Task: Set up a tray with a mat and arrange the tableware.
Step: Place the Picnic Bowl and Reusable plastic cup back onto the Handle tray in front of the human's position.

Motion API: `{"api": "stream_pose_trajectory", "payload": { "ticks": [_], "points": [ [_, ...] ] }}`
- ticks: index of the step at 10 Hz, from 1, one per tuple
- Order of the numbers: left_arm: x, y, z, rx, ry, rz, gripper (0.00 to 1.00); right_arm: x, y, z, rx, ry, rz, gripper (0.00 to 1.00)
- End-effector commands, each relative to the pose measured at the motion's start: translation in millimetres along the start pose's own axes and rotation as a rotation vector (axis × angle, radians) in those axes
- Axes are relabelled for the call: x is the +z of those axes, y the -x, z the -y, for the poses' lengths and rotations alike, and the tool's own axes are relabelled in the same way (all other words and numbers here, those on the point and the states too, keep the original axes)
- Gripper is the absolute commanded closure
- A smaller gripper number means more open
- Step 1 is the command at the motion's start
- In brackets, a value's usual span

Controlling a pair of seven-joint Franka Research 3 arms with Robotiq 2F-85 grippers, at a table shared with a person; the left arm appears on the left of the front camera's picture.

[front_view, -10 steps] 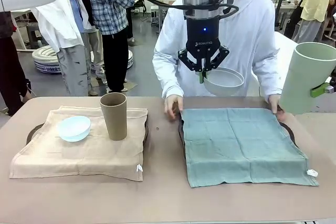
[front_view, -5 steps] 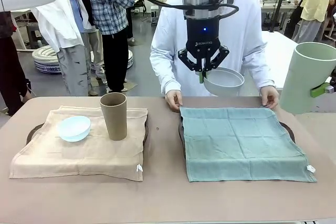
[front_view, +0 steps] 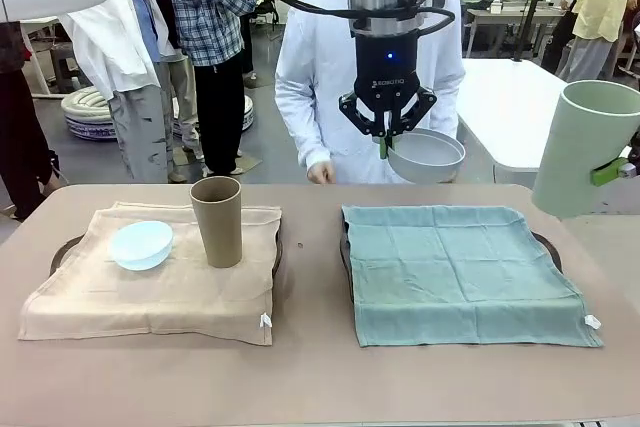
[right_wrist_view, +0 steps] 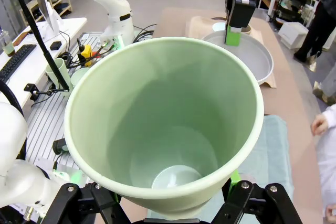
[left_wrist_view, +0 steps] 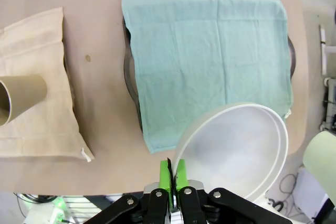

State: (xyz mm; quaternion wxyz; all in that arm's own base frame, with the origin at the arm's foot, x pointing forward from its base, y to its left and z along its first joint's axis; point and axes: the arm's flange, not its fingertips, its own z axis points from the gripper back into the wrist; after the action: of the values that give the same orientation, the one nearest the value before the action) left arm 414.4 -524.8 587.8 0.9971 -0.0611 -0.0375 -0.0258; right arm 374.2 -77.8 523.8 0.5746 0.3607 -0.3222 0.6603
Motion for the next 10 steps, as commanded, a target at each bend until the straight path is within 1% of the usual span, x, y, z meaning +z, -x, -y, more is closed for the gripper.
{"api": "stream_pose_trajectory", "payload": {
  "ticks": [1,9,10],
  "points": [
    [3.7,-2.5,-0.3,-0.010,0.007,0.005,1.00,0.0,-0.8,0.0,0.003,0.003,-0.006,1.00],
    [3.7,-2.5,-0.3,-0.010,0.007,0.005,1.00,0.0,-0.8,0.0,0.003,0.003,-0.006,1.00],
    [0.0,0.0,0.0,0.000,0.000,0.000,0.96,0.0,0.0,0.0,0.000,0.000,0.000,0.15]
  ]
}}
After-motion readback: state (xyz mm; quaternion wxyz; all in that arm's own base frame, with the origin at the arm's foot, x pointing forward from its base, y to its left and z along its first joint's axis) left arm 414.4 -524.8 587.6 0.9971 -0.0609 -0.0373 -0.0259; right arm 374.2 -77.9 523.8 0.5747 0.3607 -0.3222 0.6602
